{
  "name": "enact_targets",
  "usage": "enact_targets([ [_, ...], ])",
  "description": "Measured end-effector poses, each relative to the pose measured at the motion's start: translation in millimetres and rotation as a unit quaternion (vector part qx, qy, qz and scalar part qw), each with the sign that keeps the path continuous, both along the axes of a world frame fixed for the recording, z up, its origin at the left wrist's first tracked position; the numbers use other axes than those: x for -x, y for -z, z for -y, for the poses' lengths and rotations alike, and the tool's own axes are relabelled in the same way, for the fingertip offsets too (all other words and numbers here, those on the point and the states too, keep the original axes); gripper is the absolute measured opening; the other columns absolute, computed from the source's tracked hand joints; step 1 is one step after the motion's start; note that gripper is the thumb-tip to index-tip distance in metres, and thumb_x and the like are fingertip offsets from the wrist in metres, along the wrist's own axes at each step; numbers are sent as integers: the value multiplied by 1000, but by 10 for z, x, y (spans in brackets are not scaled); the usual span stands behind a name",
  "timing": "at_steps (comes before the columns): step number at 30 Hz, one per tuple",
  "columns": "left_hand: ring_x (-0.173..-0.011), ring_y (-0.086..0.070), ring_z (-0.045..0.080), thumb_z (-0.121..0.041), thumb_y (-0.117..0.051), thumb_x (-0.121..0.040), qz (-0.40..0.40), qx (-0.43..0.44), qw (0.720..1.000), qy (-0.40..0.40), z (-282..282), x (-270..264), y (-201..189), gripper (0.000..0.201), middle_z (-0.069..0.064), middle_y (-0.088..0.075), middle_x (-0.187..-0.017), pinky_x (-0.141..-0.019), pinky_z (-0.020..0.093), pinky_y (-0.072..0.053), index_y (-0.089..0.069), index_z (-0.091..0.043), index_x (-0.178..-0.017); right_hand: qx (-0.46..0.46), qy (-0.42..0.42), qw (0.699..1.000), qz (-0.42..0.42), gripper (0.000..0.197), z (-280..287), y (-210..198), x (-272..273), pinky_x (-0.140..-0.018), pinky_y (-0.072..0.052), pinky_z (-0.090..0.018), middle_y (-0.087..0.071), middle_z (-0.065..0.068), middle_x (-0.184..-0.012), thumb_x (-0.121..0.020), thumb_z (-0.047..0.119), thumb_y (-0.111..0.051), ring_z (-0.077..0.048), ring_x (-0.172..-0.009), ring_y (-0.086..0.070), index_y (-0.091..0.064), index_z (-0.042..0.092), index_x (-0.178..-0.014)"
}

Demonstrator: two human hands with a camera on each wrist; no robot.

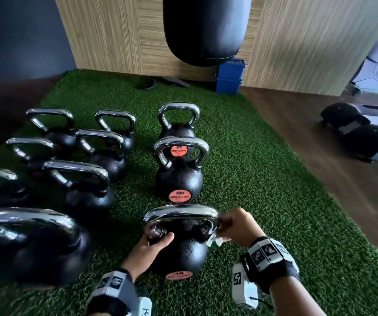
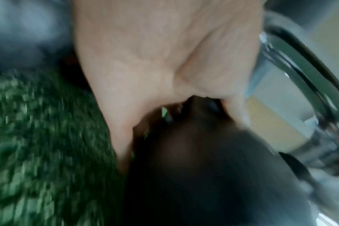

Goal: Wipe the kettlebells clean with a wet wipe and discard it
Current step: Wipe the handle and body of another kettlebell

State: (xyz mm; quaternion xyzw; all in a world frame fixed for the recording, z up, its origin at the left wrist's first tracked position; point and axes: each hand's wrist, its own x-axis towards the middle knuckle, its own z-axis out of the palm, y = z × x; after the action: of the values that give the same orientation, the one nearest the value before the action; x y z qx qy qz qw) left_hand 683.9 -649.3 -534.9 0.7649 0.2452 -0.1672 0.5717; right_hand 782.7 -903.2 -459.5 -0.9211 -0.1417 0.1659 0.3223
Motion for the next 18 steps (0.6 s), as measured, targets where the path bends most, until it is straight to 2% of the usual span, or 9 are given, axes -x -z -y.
enact_targets([
  [1,-119,-52,15,-71,-68,-73,-21,-20,997,65,-122,28,-89,66,-14,-59,-125,-104,33,-34,-50,-42,-130,-13,15,1000,13,15,19,-59,-19,-64,-61,-26,-73,5,-75,-77,12,-80,-3,-65,-69,-73,21,-87],
  [3,-118,-57,18,-32,-66,-93,2,-120,982,146,-356,33,-283,49,-5,-61,-133,-105,34,-40,-53,-27,-140,-69,63,994,62,15,46,-257,-58,-58,-58,-20,-74,3,-78,-80,12,-78,-4,-65,-70,-68,16,-91],
  [4,-113,-63,20,-14,-59,-98,61,-172,973,139,-435,16,-392,40,-1,-67,-127,-103,35,-46,-59,-21,-137,-113,81,987,81,16,43,-383,-68,-58,-57,-18,-74,2,-79,-79,11,-78,-3,-66,-71,-67,14,-90],
  [5,-107,-67,18,-6,-53,-100,133,-210,965,90,-490,1,-510,35,2,-72,-119,-101,33,-50,-65,-15,-132,-172,88,978,81,18,24,-510,-56,-60,-56,-17,-75,1,-79,-76,8,-80,-4,-67,-71,-68,12,-89],
  [7,-105,-69,6,-9,-56,-101,288,-199,935,-53,-478,-43,-823,29,3,-73,-120,-96,21,-52,-68,-11,-127,-294,65,953,43,21,-50,-732,5,-63,-56,-20,-75,-4,-83,-71,2,-80,-10,-70,-71,-70,7,-88],
  [9,-106,-70,5,-20,-60,-98,381,-72,916,-101,-357,-88,-1139,29,2,-75,-117,-93,20,-55,-68,-12,-125,-363,17,931,6,24,-142,-872,96,-66,-57,-23,-76,-9,-87,-68,5,-80,-16,-74,-73,-70,5,-89],
  [12,-107,-72,15,-37,-60,-94,361,99,926,-45,-71,-100,-1446,38,2,-76,-114,-88,26,-59,-71,-15,-123,-379,-41,924,9,27,-276,-919,207,-73,-59,-30,-76,-9,-87,-63,18,-82,-22,-78,-73,-72,10,-86],
  [15,-109,-72,22,-46,-57,-93,291,160,943,28,129,-92,-1484,44,3,-75,-117,-89,34,-60,-73,-15,-120,-359,-50,930,60,29,-376,-900,250,-69,-57,-33,-75,-5,-83,-60,28,-83,-24,-73,-69,-71,15,-82],
  [18,-110,-72,24,-41,-60,-94,297,219,928,49,222,-62,-1386,38,6,-74,-119,-90,32,-60,-75,-15,-117,-341,-48,932,111,35,-450,-873,263,-60,-54,-30,-73,-1,-81,-61,39,-89,-21,-66,-66,-65,21,-81],
])
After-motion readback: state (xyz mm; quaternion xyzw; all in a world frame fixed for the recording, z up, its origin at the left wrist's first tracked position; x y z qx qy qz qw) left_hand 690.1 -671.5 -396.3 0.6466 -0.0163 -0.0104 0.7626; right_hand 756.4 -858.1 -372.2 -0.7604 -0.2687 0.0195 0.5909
